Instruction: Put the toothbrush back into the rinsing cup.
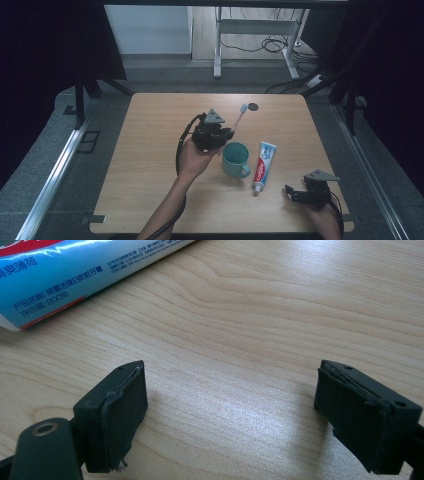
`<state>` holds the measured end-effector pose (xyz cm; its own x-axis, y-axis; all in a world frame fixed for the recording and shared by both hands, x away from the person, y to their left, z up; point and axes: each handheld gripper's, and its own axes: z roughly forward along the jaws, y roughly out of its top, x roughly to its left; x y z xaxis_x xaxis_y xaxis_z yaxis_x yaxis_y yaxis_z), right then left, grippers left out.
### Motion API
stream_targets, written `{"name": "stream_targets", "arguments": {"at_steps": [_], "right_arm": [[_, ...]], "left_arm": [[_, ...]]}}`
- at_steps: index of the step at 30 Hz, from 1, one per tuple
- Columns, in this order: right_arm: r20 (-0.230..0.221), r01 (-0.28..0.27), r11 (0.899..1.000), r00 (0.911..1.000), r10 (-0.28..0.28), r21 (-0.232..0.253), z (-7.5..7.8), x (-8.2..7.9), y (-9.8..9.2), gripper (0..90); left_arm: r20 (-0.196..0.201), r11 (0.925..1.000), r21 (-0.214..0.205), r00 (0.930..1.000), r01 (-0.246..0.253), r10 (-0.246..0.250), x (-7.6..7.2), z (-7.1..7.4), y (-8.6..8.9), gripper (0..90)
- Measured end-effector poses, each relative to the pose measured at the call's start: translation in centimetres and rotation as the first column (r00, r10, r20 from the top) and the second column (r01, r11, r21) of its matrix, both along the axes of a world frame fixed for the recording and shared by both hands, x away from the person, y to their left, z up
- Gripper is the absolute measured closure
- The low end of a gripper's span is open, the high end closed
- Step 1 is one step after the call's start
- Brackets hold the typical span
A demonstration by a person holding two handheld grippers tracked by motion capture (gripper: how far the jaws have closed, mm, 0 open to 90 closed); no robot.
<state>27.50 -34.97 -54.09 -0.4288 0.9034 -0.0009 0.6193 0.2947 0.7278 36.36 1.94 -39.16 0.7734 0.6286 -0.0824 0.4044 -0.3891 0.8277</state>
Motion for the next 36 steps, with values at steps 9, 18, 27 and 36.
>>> {"name": "stream_targets", "arguments": {"at_steps": [9, 18, 27, 36], "right_arm": [[0.001, 0.000, 1.000, 1.0000, 0.000, 0.001, 0.0, 0.0, 0.0, 13.4], [0.000, -0.001, 1.000, 1.0000, 0.001, 0.002, 0.0, 0.0, 0.0, 13.4], [-0.001, -0.003, 1.000, 1.0000, 0.003, 0.002, 0.0, 0.0, 0.0, 13.4], [0.000, -0.005, 1.000, 1.0000, 0.005, 0.002, 0.0, 0.0, 0.0, 13.4]], "left_arm": [[0.009, 0.9997, -0.024, 0.9999, 0.006, -0.006, 0.6, -0.7, -1.3, 79.0], [0.011, 0.9993, -0.031, 0.9998, 0.018, -0.018, 0.8, -1.4, -2.7, 79.0], [-0.003, 0.9997, -0.014, 0.9997, 0.022, -0.022, 0.6, -3.3, -3.4, 78.9], [-0.032, 0.9998, -0.013, 0.9994, 0.012, -0.012, 0.4, -5.1, -3.3, 79.0]]}}
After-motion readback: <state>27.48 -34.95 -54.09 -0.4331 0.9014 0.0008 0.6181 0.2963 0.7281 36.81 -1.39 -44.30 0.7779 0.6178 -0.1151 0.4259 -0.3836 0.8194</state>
